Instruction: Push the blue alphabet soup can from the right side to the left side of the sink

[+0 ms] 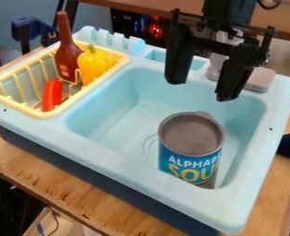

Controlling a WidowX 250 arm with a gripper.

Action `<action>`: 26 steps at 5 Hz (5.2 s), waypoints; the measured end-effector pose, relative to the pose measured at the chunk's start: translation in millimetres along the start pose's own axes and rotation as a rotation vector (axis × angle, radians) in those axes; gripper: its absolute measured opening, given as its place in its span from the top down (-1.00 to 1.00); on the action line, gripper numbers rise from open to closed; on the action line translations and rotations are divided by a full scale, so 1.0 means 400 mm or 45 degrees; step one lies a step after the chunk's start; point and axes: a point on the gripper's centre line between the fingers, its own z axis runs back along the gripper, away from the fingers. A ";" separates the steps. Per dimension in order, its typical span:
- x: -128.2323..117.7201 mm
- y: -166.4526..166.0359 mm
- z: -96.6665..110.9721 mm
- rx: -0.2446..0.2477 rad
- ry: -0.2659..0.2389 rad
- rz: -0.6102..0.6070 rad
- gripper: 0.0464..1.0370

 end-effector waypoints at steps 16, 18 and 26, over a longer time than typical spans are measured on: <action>0.028 0.023 -0.139 -0.014 -0.086 0.075 -0.93; 0.020 0.129 -0.126 -0.108 -0.109 0.143 -0.93; -0.127 0.086 0.054 0.014 -0.185 0.262 -0.93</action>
